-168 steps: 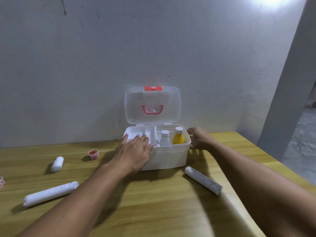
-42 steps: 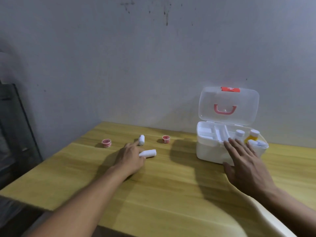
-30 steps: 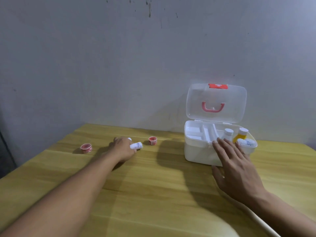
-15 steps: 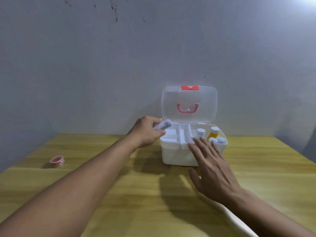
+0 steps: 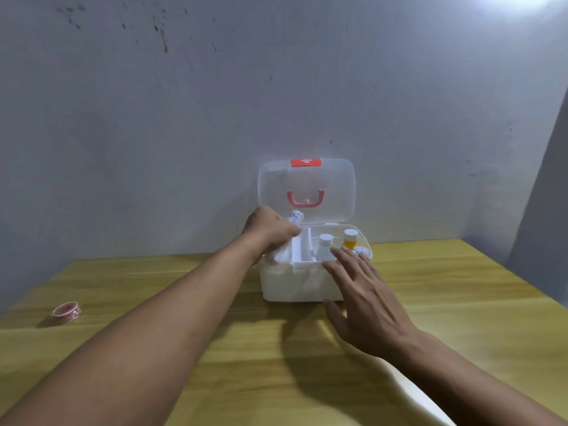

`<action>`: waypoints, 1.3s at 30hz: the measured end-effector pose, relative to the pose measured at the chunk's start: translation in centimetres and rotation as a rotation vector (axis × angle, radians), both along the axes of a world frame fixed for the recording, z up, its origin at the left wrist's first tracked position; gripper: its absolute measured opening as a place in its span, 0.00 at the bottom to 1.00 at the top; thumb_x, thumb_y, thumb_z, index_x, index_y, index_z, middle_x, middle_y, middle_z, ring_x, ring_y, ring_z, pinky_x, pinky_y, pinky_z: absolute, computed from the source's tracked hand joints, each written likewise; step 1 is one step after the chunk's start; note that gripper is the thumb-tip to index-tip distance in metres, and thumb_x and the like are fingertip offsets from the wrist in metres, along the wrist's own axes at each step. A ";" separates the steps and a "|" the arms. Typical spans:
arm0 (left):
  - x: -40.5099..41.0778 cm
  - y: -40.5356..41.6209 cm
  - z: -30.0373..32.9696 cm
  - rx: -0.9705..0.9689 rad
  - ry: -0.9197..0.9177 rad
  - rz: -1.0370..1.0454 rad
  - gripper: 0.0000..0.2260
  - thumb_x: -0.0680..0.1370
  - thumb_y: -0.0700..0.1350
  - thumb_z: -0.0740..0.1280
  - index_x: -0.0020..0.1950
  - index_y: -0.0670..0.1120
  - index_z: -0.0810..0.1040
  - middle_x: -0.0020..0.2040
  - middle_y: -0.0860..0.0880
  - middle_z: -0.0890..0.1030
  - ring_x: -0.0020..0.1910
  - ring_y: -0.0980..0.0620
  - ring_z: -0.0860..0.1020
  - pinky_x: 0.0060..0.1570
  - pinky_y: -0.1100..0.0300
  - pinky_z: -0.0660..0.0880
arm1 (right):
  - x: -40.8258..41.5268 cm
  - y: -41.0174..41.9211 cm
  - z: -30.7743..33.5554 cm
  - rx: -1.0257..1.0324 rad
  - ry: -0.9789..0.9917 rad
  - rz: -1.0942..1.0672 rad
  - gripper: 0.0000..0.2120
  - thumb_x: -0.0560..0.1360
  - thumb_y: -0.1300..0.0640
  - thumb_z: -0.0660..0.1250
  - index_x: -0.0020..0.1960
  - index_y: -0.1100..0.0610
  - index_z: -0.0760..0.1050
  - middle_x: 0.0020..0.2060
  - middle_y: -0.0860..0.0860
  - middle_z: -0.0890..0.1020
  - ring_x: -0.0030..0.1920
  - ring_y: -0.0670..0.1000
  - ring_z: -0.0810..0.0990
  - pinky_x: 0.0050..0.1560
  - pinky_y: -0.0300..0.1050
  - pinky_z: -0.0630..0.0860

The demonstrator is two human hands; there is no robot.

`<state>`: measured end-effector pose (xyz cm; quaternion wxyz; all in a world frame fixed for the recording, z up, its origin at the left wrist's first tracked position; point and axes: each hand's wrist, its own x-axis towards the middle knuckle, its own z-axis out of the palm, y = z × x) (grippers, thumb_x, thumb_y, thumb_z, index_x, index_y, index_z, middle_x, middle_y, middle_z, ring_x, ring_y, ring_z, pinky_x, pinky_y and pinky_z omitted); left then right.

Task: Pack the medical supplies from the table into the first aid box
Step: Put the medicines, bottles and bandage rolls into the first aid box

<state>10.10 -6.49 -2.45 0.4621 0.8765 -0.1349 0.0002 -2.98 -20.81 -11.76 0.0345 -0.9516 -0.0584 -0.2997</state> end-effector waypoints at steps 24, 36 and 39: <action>2.0 9.0 -5.4 0.265 -0.078 0.244 0.17 0.74 0.45 0.65 0.63 0.47 0.78 0.65 0.44 0.78 0.62 0.44 0.76 0.61 0.56 0.71 | 1.9 5.8 1.0 -0.082 0.030 0.017 0.33 0.67 0.53 0.68 0.70 0.62 0.66 0.70 0.60 0.70 0.72 0.61 0.65 0.72 0.59 0.60; 5.3 11.6 -10.4 0.449 -0.085 0.145 0.20 0.76 0.40 0.61 0.69 0.46 0.72 0.70 0.42 0.72 0.69 0.43 0.71 0.68 0.54 0.68 | 2.8 6.5 0.2 -0.128 0.031 -0.003 0.34 0.63 0.54 0.69 0.68 0.63 0.71 0.66 0.60 0.75 0.66 0.58 0.75 0.69 0.58 0.66; 5.2 12.2 -10.7 0.419 -0.155 0.169 0.19 0.76 0.37 0.61 0.66 0.46 0.76 0.66 0.41 0.77 0.65 0.43 0.75 0.65 0.55 0.71 | 3.0 7.2 0.3 -0.108 0.018 -0.035 0.32 0.63 0.57 0.69 0.66 0.65 0.72 0.64 0.61 0.76 0.65 0.60 0.75 0.67 0.61 0.69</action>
